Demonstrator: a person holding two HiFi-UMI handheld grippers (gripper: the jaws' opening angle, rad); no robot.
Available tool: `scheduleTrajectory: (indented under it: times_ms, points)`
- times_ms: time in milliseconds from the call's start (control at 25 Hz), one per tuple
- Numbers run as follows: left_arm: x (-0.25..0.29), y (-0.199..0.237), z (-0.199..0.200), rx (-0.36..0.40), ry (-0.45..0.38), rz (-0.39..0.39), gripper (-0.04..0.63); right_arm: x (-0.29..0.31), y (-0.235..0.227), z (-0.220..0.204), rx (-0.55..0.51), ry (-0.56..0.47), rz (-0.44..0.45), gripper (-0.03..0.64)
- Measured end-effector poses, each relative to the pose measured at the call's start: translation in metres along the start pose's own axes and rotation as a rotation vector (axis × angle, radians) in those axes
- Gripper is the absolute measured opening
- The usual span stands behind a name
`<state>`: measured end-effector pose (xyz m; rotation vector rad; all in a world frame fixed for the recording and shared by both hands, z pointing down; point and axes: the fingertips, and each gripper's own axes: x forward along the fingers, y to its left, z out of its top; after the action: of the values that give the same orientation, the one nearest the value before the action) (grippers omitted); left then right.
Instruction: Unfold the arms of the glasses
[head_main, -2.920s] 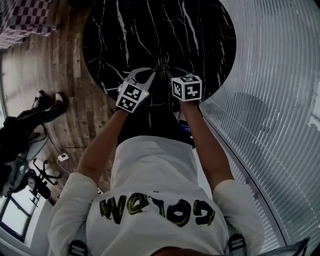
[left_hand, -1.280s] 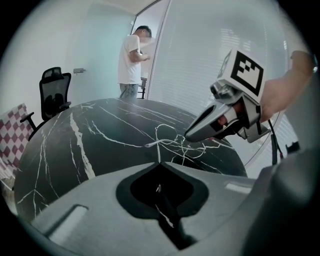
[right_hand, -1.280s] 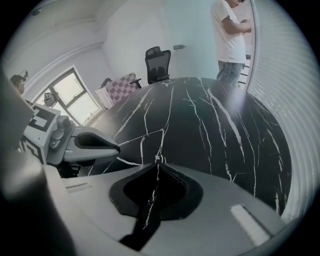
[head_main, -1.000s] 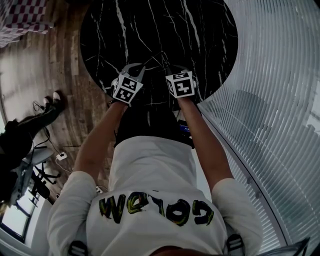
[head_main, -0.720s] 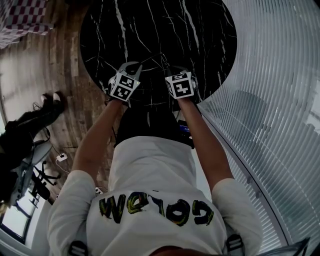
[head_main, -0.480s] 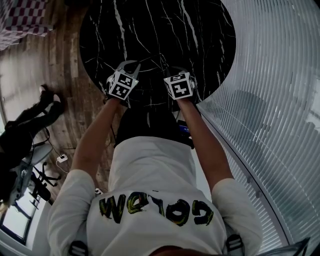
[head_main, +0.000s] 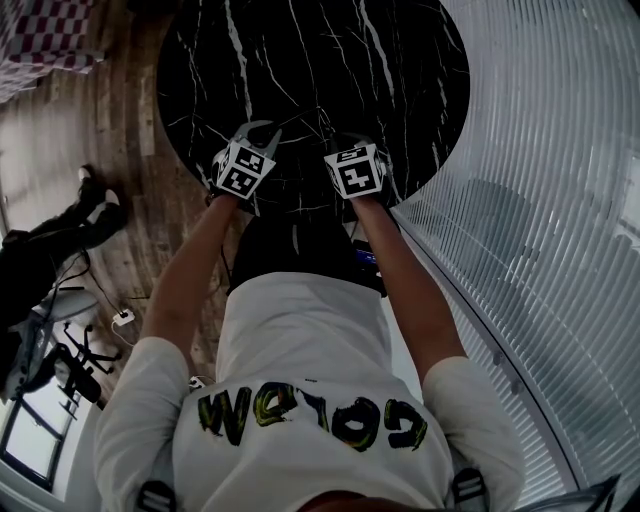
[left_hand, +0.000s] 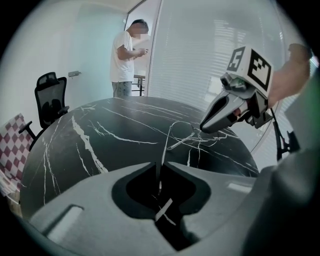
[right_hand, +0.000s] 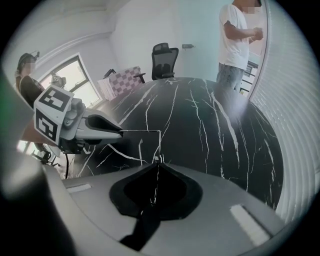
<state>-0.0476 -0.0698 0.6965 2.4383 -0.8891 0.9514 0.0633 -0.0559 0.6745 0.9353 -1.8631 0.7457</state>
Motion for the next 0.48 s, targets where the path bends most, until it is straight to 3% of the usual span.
scheduleTrajectory:
  times_ms: [280,480]
  points:
    - [-0.004,-0.009,0.005,0.007,-0.01,-0.015,0.091,0.001,0.001,0.002,0.002,-0.007,-0.009,0.006]
    - [-0.016,-0.018,0.034,0.102,-0.075,0.012,0.112,0.002,0.005,0.002,-0.001,-0.004,-0.008,0.006]
